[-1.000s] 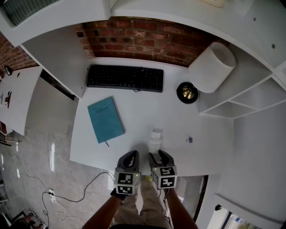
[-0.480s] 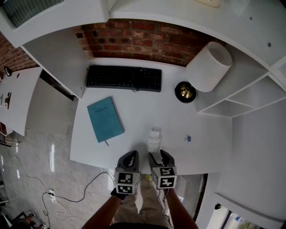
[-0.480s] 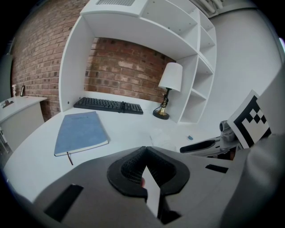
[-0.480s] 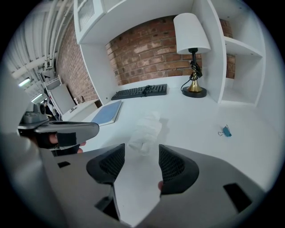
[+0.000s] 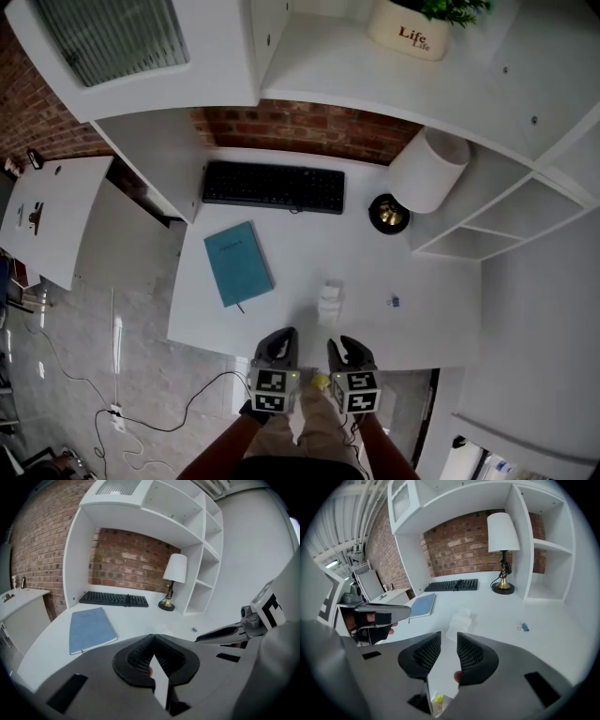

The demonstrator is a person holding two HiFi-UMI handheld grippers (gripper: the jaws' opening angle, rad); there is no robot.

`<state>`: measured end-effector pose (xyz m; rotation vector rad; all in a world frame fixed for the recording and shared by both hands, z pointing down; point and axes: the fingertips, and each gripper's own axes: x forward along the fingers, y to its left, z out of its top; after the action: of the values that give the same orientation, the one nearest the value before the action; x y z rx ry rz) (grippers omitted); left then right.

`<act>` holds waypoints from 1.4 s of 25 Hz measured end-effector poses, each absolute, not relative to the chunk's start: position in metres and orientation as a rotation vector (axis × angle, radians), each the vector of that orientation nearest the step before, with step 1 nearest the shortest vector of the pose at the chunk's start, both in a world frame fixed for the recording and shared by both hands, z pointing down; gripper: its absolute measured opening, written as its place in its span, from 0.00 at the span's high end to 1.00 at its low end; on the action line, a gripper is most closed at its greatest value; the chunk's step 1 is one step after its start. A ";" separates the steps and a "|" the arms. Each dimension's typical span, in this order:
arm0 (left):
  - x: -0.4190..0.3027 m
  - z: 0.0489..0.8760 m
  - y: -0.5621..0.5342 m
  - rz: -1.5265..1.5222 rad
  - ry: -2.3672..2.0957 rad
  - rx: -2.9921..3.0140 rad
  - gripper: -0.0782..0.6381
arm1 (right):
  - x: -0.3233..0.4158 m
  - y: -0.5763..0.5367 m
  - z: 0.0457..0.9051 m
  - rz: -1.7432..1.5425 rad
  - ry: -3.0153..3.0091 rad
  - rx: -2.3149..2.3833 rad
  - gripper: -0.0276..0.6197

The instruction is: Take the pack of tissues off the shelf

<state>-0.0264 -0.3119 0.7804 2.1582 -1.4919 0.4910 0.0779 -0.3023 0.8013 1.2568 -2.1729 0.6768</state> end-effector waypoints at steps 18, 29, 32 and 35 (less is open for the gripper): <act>-0.048 0.656 -0.297 0.433 -1.532 2.345 0.87 | 0.135 -0.312 0.616 0.487 -2.233 1.681 0.94; -0.074 0.532 -0.335 0.190 -1.678 2.453 0.87 | 0.140 -0.324 0.513 0.225 -2.345 1.778 0.95; -0.093 0.510 -0.330 0.163 -1.722 2.457 0.87 | 0.149 -0.316 0.498 0.199 -2.335 1.821 0.95; -0.110 0.493 -0.331 0.136 -1.772 2.439 0.87 | 0.159 -0.317 0.482 0.164 -2.334 1.854 0.95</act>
<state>-0.1101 -0.3315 0.4931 2.4388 -1.7724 0.1362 0.1591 -0.3174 0.4817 1.8535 -2.3339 0.1639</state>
